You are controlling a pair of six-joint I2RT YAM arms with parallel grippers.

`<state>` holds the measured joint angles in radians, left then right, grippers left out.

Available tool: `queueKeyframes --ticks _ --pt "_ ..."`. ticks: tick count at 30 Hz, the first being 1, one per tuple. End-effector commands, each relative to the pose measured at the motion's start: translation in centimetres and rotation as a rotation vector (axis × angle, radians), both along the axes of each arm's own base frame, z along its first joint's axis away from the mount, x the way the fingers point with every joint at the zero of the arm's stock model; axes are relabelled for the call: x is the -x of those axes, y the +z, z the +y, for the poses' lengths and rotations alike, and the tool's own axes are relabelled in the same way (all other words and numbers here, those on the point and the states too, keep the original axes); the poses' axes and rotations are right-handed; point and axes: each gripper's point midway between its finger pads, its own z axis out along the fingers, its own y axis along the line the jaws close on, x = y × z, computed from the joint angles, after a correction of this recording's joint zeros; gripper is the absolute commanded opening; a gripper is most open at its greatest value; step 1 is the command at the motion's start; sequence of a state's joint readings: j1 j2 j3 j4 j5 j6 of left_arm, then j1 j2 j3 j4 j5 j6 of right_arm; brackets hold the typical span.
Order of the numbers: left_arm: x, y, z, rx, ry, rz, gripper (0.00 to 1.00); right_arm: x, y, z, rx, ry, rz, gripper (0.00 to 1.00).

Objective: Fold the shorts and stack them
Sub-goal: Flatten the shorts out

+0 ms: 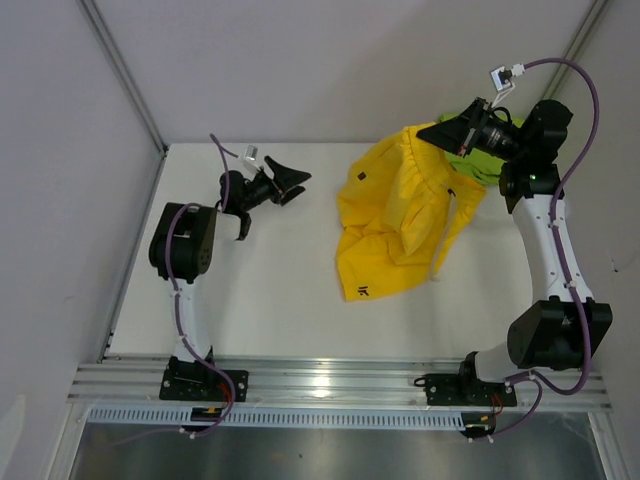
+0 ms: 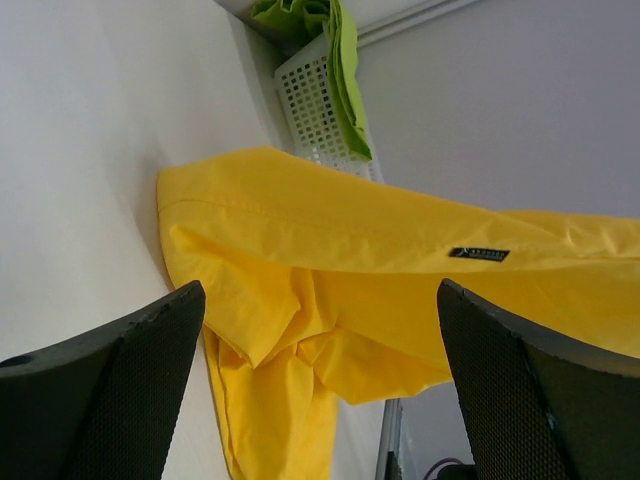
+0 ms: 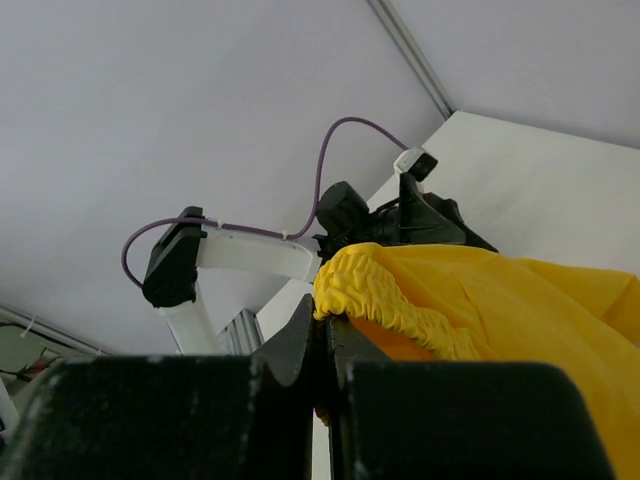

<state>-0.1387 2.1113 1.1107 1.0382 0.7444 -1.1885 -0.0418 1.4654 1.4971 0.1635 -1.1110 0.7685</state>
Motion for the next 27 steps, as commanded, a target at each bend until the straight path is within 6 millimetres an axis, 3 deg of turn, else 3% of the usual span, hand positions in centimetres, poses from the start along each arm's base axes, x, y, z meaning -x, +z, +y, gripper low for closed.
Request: queueKeyframes --ticks 1,3,10,16,20,27 --pt "-0.6 4.4 -1.7 0.042 -0.058 -0.141 0.99 2.5 2.3 0.6 0.042 0.048 -0.105 0.0" --pt "-0.7 3.4 -2.7 -0.005 -0.066 -0.128 0.99 2.4 2.0 0.6 0.047 0.05 -0.102 0.0" --pt "-2.0 3.4 -5.7 -0.131 -0.094 -0.27 0.99 2.5 1.9 0.9 0.045 0.072 -0.098 0.0" --pt "0.0 4.7 -7.6 -0.294 -0.155 -0.598 0.99 2.6 2.1 1.0 0.047 0.084 -0.102 0.0" --pt "2.5 6.2 -8.4 -0.262 -0.235 -0.8 0.99 2.8 2.2 1.1 0.045 0.094 -0.108 0.0" --pt "2.9 6.9 -9.8 -0.268 -0.283 -0.909 0.99 2.8 2.1 1.3 0.043 0.11 -0.105 0.0"
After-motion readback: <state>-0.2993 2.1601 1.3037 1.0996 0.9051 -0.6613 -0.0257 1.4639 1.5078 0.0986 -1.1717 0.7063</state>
